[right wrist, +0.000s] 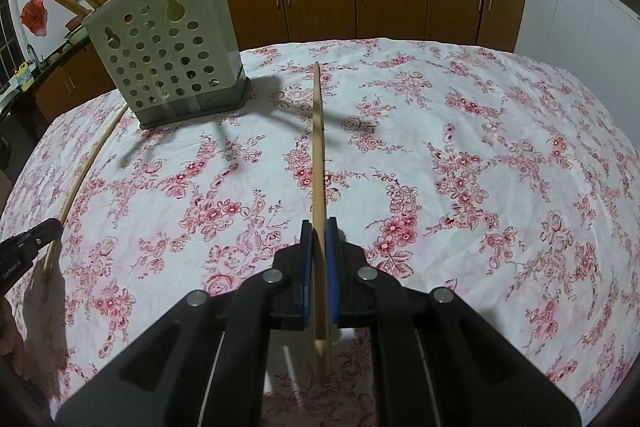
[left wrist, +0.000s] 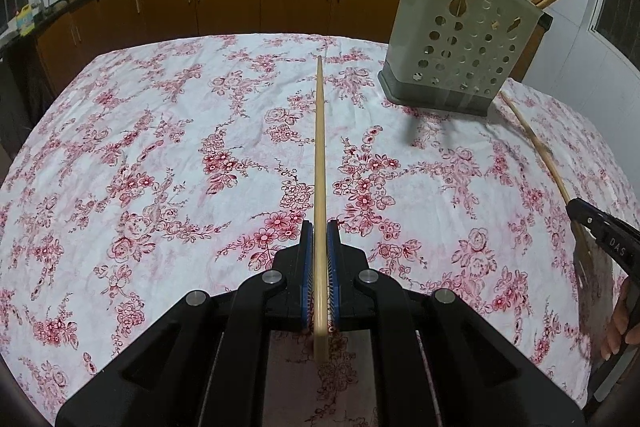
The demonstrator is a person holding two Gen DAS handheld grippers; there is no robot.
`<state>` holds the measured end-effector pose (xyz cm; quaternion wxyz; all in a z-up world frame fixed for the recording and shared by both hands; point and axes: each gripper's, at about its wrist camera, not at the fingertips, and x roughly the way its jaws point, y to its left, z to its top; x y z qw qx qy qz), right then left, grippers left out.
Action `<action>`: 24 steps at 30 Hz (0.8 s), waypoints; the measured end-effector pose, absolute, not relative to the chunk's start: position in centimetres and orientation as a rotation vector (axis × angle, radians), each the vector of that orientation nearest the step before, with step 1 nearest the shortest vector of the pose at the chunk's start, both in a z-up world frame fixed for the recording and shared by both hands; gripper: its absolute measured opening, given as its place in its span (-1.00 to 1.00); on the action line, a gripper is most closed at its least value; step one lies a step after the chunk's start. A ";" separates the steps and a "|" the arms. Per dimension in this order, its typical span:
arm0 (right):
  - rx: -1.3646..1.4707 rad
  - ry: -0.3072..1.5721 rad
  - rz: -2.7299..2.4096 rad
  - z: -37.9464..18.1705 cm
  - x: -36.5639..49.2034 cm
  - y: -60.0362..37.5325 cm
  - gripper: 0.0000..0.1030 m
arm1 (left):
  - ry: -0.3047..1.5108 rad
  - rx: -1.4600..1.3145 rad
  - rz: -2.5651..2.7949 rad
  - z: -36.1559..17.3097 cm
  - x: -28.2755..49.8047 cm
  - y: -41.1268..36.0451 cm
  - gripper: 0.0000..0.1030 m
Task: Organize utensils
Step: 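Lift the chopstick upright toward the green basket while the right tool carries its own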
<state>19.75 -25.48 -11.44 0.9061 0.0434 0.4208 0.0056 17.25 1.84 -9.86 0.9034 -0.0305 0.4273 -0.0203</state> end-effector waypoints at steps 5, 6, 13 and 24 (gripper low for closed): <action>0.090 0.866 0.018 -10.9 19.7 -25.5 -0.84 | 0.884 -0.045 -0.054 -9.9 17.2 1.8 -0.86; 0.096 0.854 0.018 -10.4 19.7 -25.7 -0.84 | 0.887 -0.042 -0.057 -9.8 17.1 1.8 -0.86; 0.112 0.665 0.007 -3.8 18.5 -27.0 -0.84 | 0.754 -0.090 -0.081 -4.4 16.6 2.6 -0.86; 0.140 0.498 -0.006 2.0 16.9 -28.2 -0.84 | 0.564 -0.190 -0.102 3.0 16.5 4.3 -0.86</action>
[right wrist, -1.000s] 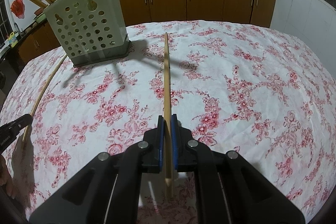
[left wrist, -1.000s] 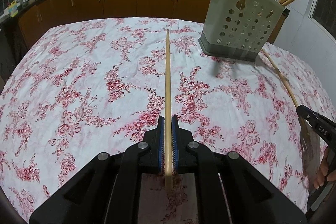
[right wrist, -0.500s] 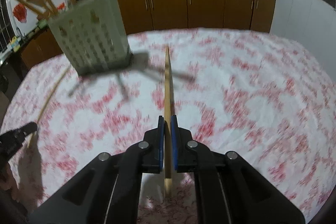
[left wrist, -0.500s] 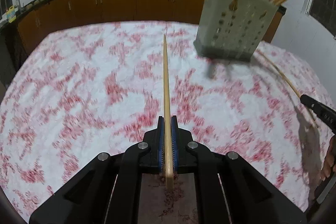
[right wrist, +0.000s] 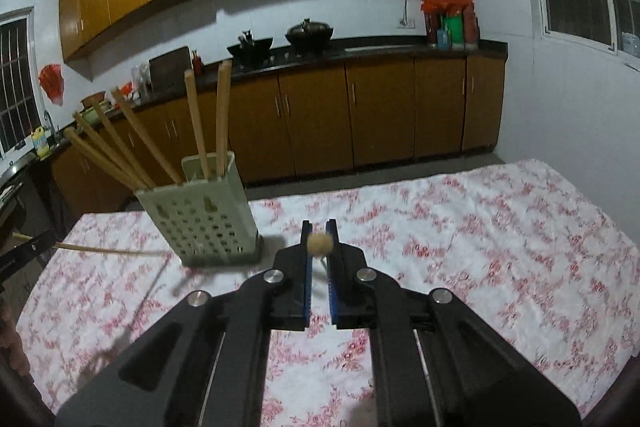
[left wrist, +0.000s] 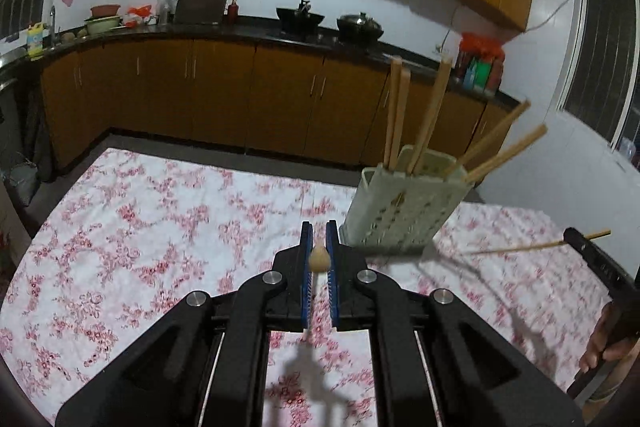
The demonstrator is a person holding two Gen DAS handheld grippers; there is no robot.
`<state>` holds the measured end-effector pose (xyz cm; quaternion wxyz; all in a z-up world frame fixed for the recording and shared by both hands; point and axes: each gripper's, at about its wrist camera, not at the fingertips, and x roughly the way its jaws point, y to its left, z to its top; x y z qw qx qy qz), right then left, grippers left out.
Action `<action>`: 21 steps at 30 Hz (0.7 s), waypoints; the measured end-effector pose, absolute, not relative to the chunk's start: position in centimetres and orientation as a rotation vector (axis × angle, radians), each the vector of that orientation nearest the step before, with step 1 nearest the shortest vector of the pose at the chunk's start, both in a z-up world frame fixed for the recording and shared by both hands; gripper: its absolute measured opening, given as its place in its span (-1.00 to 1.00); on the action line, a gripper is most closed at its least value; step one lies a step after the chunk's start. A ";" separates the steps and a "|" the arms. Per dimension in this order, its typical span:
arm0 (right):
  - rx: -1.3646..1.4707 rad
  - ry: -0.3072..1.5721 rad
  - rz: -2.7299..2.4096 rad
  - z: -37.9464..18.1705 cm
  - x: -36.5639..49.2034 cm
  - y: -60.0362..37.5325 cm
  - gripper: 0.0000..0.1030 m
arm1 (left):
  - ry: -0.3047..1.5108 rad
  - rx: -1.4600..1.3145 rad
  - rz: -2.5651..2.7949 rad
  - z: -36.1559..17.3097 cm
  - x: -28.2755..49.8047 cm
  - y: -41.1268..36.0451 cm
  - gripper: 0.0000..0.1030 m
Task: Organize utensils
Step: 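Lift the chopstick upright toward the green basket while the right tool carries its own, then lower the chopstick into the basket and open the left tool while the right tool releases its own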
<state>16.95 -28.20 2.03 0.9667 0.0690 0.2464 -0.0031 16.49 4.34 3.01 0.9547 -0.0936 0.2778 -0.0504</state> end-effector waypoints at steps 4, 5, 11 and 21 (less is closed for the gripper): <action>0.149 0.483 0.002 2.9 16.9 -28.3 -0.85 | 0.557 -0.205 -0.112 3.7 16.4 4.8 -0.86; 0.157 0.474 0.014 3.4 16.8 -28.3 -0.85 | 0.554 -0.207 -0.120 4.0 16.3 4.8 -0.86; 0.186 0.396 0.087 7.4 15.8 -28.3 -0.85 | 0.491 -0.190 -0.174 7.1 15.2 4.2 -0.86; 0.187 0.299 0.230 14.2 14.0 -27.0 -0.85 | 0.322 -0.147 -0.200 13.3 14.8 1.7 -0.86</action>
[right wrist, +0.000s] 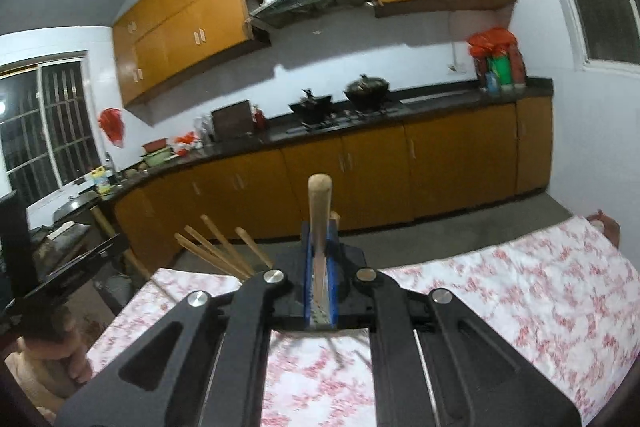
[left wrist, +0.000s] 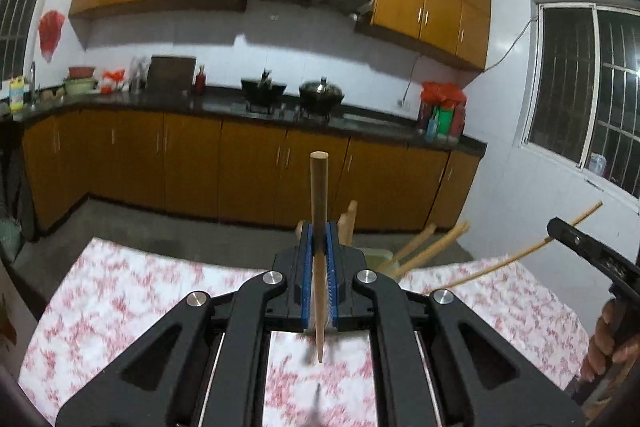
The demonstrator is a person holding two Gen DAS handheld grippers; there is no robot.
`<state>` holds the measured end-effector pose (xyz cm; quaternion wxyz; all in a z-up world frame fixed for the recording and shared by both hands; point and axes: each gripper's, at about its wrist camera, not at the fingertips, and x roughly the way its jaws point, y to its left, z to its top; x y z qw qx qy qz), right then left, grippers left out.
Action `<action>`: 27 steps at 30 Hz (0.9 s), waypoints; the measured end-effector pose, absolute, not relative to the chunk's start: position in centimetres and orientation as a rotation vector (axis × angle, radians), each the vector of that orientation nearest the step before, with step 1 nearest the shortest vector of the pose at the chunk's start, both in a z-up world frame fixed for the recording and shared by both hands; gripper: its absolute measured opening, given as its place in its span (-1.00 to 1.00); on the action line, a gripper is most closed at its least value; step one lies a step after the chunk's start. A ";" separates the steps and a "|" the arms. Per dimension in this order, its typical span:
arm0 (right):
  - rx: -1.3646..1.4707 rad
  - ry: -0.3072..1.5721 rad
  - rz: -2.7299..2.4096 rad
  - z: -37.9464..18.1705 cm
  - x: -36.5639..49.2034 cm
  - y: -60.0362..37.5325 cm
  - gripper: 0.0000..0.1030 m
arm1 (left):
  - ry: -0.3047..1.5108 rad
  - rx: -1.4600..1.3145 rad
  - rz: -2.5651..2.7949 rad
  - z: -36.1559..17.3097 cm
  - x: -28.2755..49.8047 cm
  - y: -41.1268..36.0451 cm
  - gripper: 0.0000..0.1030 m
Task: Organize utensils
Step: 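Lower the chopstick into the basket and open the left tool while the right tool releases its own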
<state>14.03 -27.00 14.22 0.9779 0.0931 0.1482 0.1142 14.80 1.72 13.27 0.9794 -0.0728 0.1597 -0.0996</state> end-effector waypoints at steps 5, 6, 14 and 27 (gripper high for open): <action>0.171 0.239 0.236 16.8 14.2 -26.3 -0.85 | 0.212 -0.162 -0.201 16.4 15.6 0.0 -0.86; 0.172 0.235 0.239 17.1 14.6 -26.2 -0.85 | 0.193 -0.161 -0.198 16.9 15.7 -0.3 -0.86; 0.166 0.303 0.253 16.8 19.7 -24.7 -0.85 | 0.122 -0.175 -0.147 17.5 18.5 -1.8 -0.86; 0.130 0.405 0.262 14.0 23.6 -23.0 -0.84 | 0.193 -0.154 -0.133 13.7 21.9 -2.7 -0.86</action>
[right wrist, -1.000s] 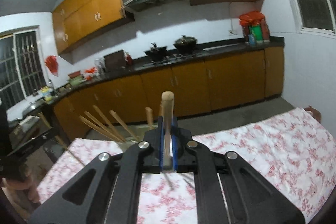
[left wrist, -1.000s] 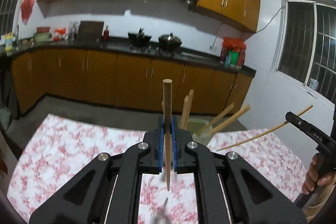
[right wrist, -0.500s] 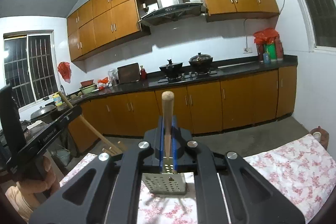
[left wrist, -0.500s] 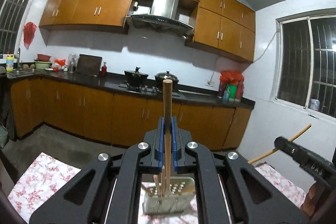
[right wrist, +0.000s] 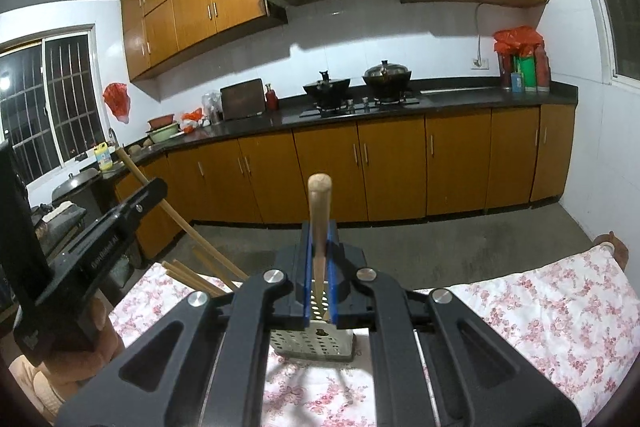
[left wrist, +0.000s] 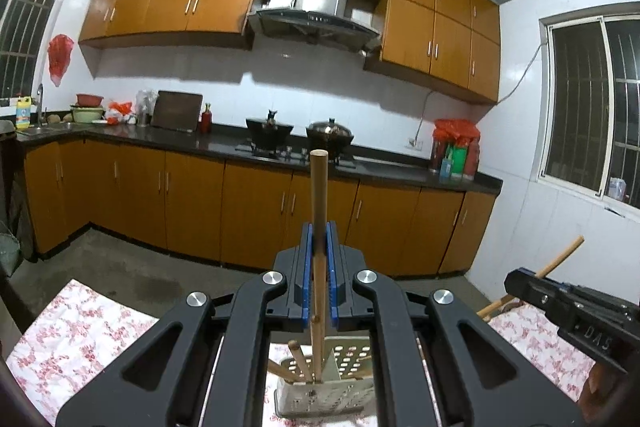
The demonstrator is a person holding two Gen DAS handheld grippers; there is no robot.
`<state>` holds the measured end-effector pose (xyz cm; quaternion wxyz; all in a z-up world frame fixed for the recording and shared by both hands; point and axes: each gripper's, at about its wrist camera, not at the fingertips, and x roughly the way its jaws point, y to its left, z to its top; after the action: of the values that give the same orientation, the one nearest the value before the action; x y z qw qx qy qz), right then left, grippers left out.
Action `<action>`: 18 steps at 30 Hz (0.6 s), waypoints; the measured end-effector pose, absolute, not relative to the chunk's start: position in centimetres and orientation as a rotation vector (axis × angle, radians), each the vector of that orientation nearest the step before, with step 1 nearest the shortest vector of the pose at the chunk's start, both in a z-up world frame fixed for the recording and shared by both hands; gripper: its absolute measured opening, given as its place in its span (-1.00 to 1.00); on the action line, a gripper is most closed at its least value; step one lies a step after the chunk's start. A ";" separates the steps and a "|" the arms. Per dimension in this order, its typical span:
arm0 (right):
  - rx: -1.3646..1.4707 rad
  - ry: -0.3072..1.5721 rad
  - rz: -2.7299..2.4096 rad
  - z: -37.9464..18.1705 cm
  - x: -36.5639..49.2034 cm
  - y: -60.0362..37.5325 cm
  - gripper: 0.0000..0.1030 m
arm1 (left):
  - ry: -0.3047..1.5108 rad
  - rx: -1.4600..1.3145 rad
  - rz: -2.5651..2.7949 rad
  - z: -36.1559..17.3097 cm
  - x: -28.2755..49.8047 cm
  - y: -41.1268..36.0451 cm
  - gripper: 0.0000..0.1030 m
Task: Organize utensils
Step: 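Lower the chopstick into the basket and open the left tool while the right tool releases its own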
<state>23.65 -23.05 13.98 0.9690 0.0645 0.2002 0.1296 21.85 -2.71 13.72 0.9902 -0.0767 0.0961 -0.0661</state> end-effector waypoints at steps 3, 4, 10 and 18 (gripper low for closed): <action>0.138 0.425 0.260 13.6 24.3 -23.0 -0.84 | 0.223 -0.166 -0.139 13.2 22.3 -2.5 -0.86; 0.145 0.429 0.260 13.5 24.4 -23.0 -0.81 | 0.228 -0.177 -0.138 13.2 22.4 -2.3 -0.86; 0.158 0.404 0.254 13.9 23.7 -23.2 -0.57 | 0.207 -0.192 -0.137 13.9 21.7 -1.5 -0.26; 0.118 0.287 0.196 15.1 19.2 -23.8 0.30 | 0.162 -0.193 -0.139 15.0 18.7 -0.3 0.28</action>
<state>19.20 -23.76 15.14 0.9832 0.0586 0.1429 0.0974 18.70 -0.34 15.03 0.9897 -0.0960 0.0806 -0.0691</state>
